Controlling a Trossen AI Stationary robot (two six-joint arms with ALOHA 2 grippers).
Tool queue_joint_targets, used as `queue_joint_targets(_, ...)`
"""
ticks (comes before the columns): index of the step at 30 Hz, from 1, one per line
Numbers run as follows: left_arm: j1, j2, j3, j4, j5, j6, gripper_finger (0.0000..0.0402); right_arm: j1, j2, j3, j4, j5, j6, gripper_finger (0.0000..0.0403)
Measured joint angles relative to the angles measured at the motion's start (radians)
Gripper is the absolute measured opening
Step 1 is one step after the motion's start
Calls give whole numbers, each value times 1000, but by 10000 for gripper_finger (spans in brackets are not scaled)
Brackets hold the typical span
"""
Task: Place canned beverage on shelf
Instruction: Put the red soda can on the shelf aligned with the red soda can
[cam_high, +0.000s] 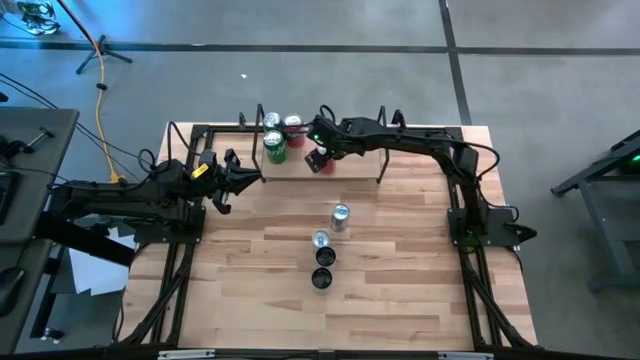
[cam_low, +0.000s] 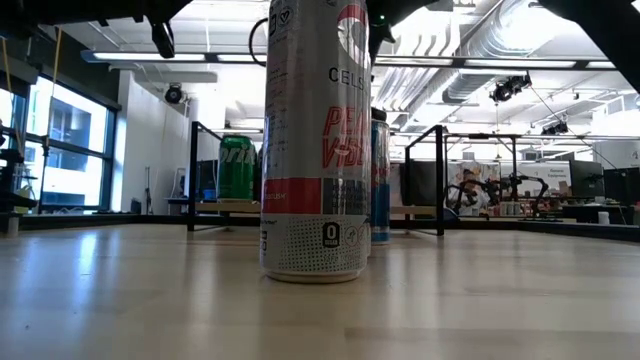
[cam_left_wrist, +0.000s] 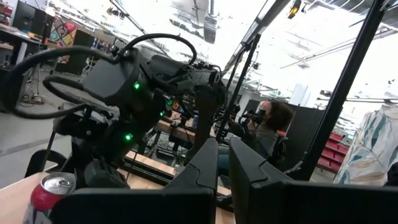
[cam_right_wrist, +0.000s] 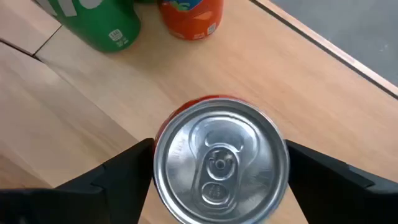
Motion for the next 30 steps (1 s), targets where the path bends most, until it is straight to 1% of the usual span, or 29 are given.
queue_joint_targets(5,0,0,0,0,0,-1,1,0,0,0,6,0,14,331)
queue_joint_targets(11,0,0,0,0,0,-25,1,0,0,0,16,-1,-33,333)
queue_joint_targets(21,0,0,0,-4,0,-25,1,-11,-9,1,17,-2,-61,334)
queue_joint_targets(24,0,0,0,-5,0,-25,1,-24,-13,30,6,0,-77,334)
queue_joint_targets(30,0,0,0,-8,0,-25,1,-46,-17,129,-65,0,-174,334)
